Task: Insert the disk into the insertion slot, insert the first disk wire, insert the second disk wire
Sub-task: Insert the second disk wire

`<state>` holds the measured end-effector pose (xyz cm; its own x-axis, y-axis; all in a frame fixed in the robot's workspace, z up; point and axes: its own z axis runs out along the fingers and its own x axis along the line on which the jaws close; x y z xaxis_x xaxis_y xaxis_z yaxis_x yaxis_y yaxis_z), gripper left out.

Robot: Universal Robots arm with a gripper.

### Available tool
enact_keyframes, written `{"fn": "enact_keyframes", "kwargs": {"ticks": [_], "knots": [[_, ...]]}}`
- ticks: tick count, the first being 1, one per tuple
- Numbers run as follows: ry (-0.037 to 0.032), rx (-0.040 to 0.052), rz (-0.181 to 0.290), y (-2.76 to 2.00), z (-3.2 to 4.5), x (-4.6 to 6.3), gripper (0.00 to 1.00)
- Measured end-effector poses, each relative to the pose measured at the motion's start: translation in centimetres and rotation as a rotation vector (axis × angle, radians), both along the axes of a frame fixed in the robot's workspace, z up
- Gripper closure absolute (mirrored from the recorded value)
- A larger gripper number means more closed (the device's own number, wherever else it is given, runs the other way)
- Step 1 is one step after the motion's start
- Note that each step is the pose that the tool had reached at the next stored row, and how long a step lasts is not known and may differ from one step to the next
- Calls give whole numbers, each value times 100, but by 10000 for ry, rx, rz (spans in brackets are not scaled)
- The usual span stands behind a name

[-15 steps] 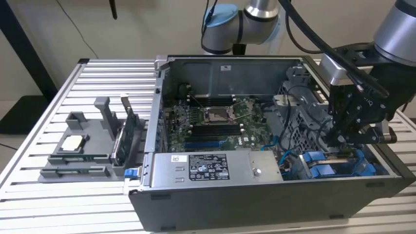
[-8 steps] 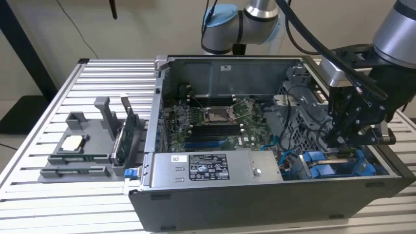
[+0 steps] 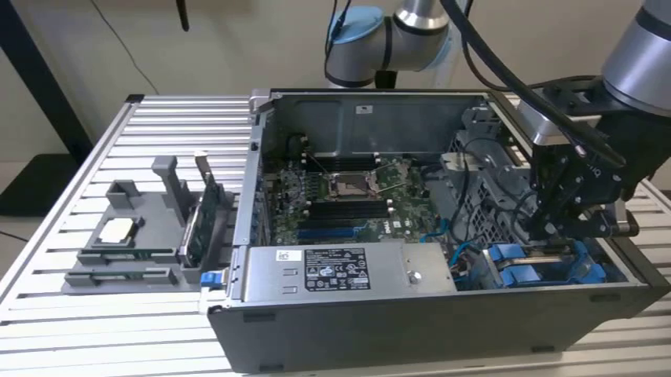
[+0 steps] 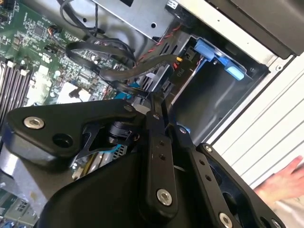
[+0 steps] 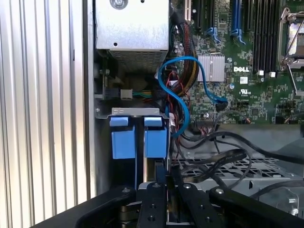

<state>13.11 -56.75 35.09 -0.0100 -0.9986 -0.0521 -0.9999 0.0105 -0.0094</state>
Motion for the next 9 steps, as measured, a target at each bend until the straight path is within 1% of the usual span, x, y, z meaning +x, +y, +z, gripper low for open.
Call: {"fn": "enact_keyframes", "kwargs": {"ticks": [9], "knots": [[0,0,0,0,-51,67,84]]}}
